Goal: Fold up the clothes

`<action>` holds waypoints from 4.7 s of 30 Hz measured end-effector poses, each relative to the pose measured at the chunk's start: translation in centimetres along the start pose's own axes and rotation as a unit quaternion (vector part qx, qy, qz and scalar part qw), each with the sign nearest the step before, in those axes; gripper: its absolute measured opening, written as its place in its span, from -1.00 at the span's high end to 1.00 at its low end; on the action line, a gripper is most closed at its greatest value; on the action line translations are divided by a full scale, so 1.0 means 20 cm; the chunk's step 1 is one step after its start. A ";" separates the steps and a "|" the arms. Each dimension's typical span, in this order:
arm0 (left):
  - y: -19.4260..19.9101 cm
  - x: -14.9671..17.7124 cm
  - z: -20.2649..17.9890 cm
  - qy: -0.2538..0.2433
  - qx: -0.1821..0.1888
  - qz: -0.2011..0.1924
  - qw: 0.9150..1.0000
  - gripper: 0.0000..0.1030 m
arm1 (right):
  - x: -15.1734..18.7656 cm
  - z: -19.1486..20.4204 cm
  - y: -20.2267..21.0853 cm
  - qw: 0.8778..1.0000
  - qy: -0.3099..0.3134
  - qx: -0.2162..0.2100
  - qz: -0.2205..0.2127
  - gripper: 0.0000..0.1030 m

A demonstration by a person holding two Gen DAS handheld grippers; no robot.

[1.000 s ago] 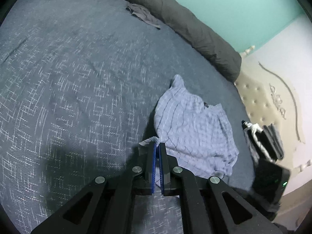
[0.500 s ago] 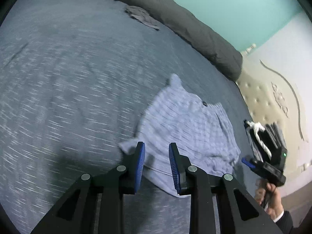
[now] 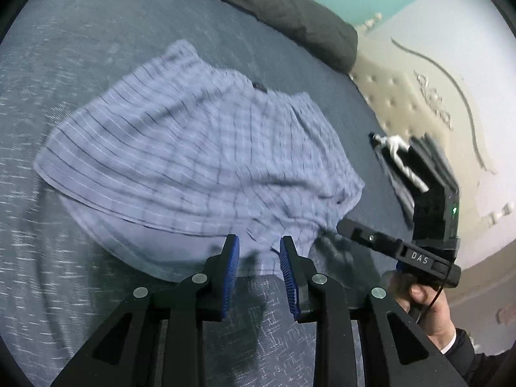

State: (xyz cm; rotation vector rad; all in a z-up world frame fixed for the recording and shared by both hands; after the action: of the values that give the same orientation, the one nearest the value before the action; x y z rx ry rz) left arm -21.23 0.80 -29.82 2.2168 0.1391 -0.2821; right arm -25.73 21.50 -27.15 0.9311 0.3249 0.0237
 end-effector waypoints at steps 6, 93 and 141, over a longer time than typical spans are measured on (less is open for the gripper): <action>-0.07 0.00 -0.05 -0.005 -0.001 0.013 1.000 0.45 | 0.01 -0.06 -0.01 1.000 0.003 -0.009 -0.009 0.82; -0.02 0.01 0.09 0.058 0.000 -0.025 0.998 0.95 | 0.06 -0.19 0.11 0.997 -0.028 -0.061 -0.026 0.97; -0.24 0.21 -0.18 -0.029 -0.007 0.053 0.998 0.98 | 0.06 -0.26 0.18 0.995 -0.056 -0.076 -0.015 0.68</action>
State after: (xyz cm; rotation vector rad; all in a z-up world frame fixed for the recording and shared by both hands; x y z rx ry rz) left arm -17.66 6.57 -32.50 2.1909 -0.0084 -0.2863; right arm -25.72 27.86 -27.54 0.7728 0.2297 -0.0298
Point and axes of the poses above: each gripper's, at about its wrist camera, not at the fingertips, and y roughly against the way its jaws point, z to its left, x to its underside, the point moved 4 cm from there along -y, roughly the way its jaws point, and after that the axes turned 13 degrees about z, right-handed, at the moved point
